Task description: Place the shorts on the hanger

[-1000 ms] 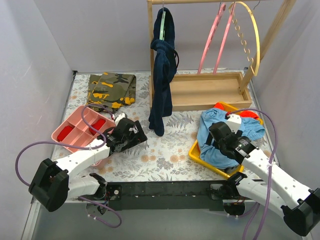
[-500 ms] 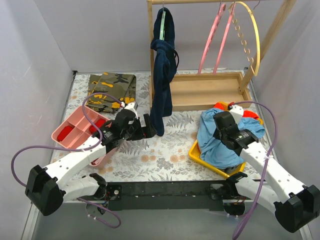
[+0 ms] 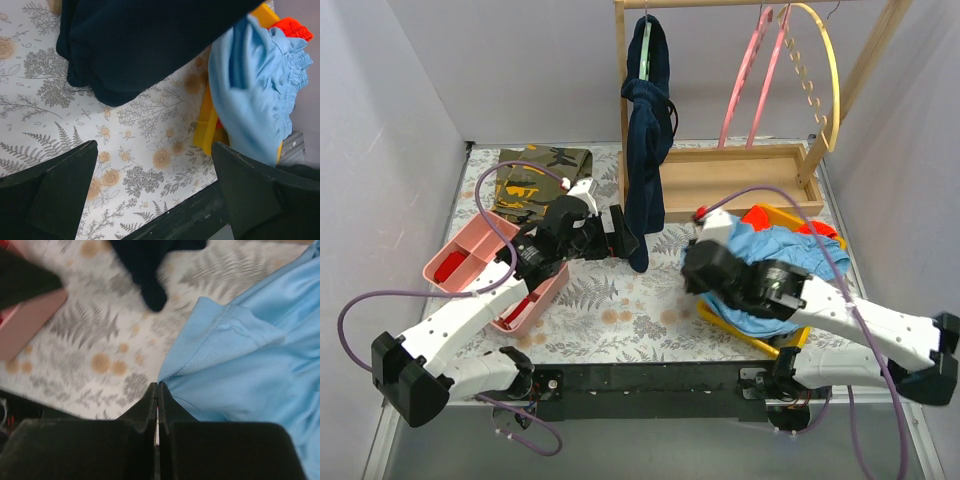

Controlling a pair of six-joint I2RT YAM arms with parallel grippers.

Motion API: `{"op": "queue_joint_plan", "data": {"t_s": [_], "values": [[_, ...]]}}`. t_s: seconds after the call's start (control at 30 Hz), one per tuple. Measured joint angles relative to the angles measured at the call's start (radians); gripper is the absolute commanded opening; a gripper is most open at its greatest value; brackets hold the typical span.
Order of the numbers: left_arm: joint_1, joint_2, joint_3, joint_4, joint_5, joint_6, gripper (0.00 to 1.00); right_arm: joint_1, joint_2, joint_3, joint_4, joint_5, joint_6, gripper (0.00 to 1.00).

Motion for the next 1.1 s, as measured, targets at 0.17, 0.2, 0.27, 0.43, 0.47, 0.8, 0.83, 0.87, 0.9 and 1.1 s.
{"op": "queue_joint_plan", "data": {"t_s": [0.17,0.2,0.27,0.43,0.47,0.8,0.83,0.87,0.9,1.1], "values": [[0.028,0.036,0.015,-0.012,-0.009,0.011,0.98,0.293,0.177,0.002,0.015,0.04,0.073,0.39],[0.033,0.042,0.015,-0.013,-0.008,0.013,0.98,0.304,0.205,-0.005,0.013,0.042,0.09,0.52],[0.036,0.055,0.015,-0.011,0.003,0.018,0.98,0.306,0.223,-0.034,0.0,0.053,0.12,0.73],[0.011,0.116,0.037,-0.008,0.048,0.036,0.98,0.217,0.053,-0.148,-0.061,0.078,0.198,0.73],[-0.005,0.132,0.046,-0.006,0.048,0.039,0.98,0.153,-0.003,-0.168,-0.077,0.076,0.208,0.73],[-0.095,0.189,0.062,0.021,0.079,0.047,0.98,-0.51,-0.21,-0.317,-0.069,0.059,0.134,0.67],[-0.096,0.189,0.062,0.022,0.081,0.047,0.98,-0.555,-0.201,-0.324,-0.05,0.051,0.117,0.67],[-0.097,0.189,0.062,0.022,0.084,0.048,0.98,-0.616,-0.183,-0.336,-0.019,0.033,0.095,0.66],[-0.098,0.188,0.062,0.022,0.085,0.048,0.98,-0.649,-0.171,-0.345,0.009,0.018,0.077,0.65],[-0.101,0.171,0.056,0.021,0.089,0.051,0.98,-0.716,-0.049,-0.364,0.145,-0.05,0.007,0.19]]}}
